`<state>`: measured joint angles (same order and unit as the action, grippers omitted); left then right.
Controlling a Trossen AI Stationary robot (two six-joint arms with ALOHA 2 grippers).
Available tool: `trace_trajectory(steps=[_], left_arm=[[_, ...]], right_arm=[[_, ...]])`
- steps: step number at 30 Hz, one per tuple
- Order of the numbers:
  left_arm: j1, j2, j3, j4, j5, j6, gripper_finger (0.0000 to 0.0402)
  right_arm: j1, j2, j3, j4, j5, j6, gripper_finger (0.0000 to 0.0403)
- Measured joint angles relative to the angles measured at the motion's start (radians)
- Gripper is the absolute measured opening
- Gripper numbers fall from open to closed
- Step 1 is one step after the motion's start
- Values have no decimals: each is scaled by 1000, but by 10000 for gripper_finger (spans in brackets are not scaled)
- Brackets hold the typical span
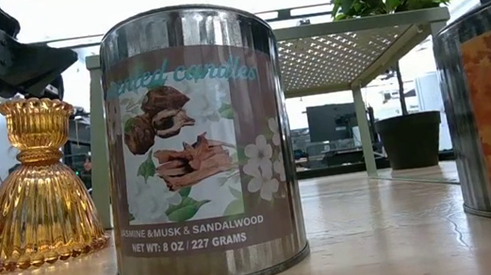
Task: Pick & Place candle stick holders
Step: Put the orange scented candle on the shelf
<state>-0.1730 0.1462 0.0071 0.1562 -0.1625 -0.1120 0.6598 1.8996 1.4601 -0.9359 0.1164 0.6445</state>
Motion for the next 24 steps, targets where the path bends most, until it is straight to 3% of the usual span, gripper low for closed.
trace_trajectory(steps=[5,15,24], left_arm=[[0,0,0,0,0,0,12],[0,0,0,-1,0,0,12],[0,0,0,-1,0,0,12]], right_arm=[[0,-2,11,0,-4,0,56],[1,-8,85,-34,79,12,161],[25,-12,147,-60,96,140,245]])
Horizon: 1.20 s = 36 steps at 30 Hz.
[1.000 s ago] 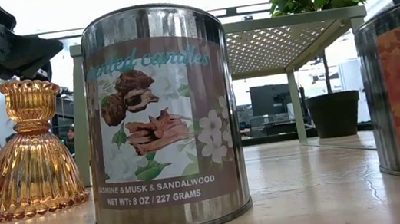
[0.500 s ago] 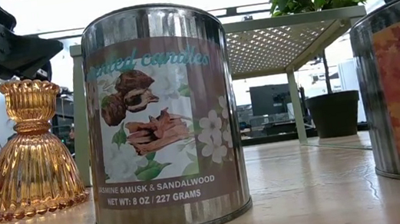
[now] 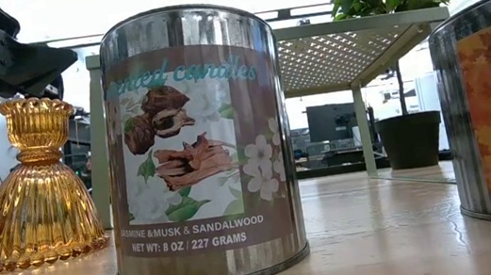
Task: Pick & Place candle stick holders
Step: Put the orange scented candle on the shelf
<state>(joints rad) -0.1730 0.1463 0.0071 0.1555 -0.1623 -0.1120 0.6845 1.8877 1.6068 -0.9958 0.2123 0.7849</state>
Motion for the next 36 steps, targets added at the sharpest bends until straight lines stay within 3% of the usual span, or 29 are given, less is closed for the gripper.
trace_trajectory(steps=[6,15,20,26,36], left_arm=[[0,0,0,0,0,0,12],[0,0,0,0,0,0,12],[1,0,0,0,0,0,12],[1,0,0,0,0,0,12],[1,0,0,0,0,0,12]], right_arm=[[63,-6,8,-1,27,101,275],[201,-4,-1,-13,297,325,285],[249,17,-39,-18,388,479,327],[292,45,-87,-11,428,584,382],[300,129,-96,17,446,590,389]])
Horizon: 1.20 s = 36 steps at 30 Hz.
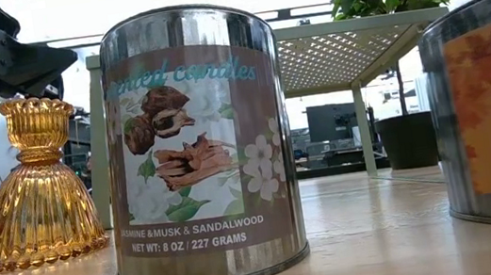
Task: Pick & Place candle stick holders
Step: Put the orange scented candle on the shelf
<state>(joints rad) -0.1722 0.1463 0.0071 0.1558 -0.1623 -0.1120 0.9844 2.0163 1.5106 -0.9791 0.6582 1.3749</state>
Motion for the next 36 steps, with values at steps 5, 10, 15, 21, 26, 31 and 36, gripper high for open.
trace_trajectory(steps=[5,10,15,21,26,31,36], left_arm=[[-1,0,0,-2,0,0,12],[-1,0,0,-2,0,0,12],[-1,0,0,-3,0,0,12],[-1,0,0,-4,0,0,12],[-1,0,0,-7,0,0,12],[-1,0,0,-8,0,0,12],[-1,0,0,-9,0,0,12]], right_arm=[[0,18,-9,8,9,59,389],[-10,28,-59,85,26,73,390],[-27,27,-146,236,46,69,390],[-27,27,-236,332,150,126,390],[-26,27,-312,462,261,93,390],[-30,29,-389,653,284,13,389],[-30,42,-440,819,369,-73,389]])
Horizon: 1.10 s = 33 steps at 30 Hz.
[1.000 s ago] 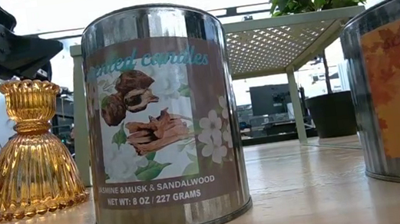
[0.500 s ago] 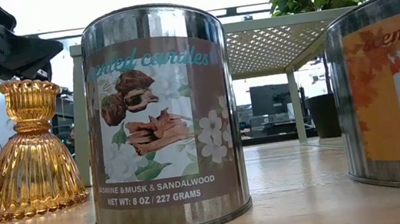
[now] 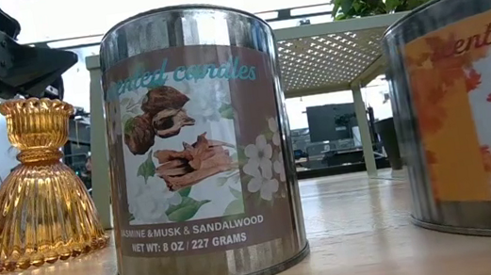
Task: Pick & Place candle stick holders
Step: Put the orange scented candle on the shelf
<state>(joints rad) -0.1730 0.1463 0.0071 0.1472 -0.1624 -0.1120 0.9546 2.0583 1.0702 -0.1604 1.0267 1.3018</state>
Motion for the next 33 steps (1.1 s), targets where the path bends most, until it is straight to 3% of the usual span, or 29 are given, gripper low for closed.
trace_trajectory(steps=[8,13,33], left_arm=[[0,0,0,0,0,0,12],[1,0,0,-2,0,0,12],[0,0,0,-11,0,0,12]], right_arm=[[-23,38,15,13,53,-12,389],[-38,62,55,40,106,-100,389],[-63,59,101,36,174,-182,389]])
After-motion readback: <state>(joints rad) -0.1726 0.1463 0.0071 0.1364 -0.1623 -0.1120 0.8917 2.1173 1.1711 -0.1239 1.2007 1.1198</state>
